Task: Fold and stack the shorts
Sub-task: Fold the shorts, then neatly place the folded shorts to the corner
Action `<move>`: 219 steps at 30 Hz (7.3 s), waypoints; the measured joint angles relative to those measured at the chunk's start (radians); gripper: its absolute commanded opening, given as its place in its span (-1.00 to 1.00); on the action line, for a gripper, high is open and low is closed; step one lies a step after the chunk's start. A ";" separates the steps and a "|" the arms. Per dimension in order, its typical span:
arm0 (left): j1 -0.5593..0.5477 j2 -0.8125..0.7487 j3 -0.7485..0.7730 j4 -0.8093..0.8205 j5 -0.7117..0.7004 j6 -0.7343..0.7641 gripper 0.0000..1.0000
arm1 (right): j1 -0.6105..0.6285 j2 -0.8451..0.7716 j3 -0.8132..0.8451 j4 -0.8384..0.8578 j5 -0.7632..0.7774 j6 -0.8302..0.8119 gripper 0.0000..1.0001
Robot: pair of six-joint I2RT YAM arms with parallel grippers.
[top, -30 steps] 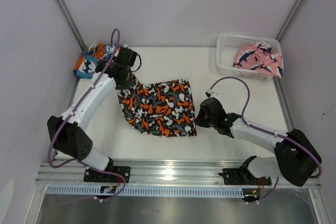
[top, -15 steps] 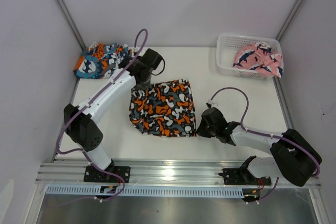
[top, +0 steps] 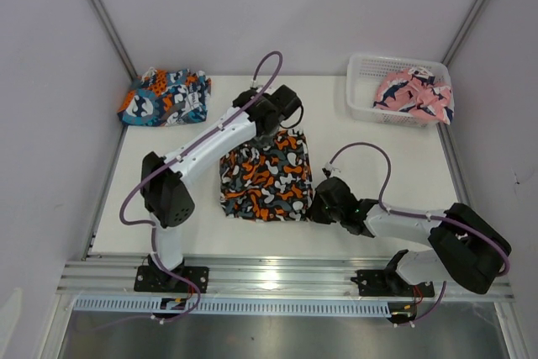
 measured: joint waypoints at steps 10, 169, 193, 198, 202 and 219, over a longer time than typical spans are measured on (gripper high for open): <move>-0.065 0.089 0.135 -0.045 -0.014 -0.048 -1.00 | 0.029 -0.006 0.000 -0.013 0.022 0.012 -0.83; -0.027 -0.645 -1.093 0.826 0.256 -0.082 0.75 | -0.044 -0.106 -0.140 0.225 0.009 0.522 0.99; -0.026 -0.835 -1.168 0.779 0.226 -0.090 0.77 | -0.126 0.435 0.104 0.617 -0.016 0.586 -0.35; -0.024 -0.847 -1.276 0.885 0.254 -0.122 0.78 | -0.146 0.434 0.113 0.571 -0.019 0.570 -0.43; -0.024 -0.874 -1.382 1.011 0.281 -0.161 0.87 | -0.143 0.405 0.124 0.527 -0.026 0.562 -0.49; 0.169 -0.833 -1.518 1.492 0.453 -0.230 0.99 | -0.171 0.188 0.092 0.351 -0.143 0.507 -0.80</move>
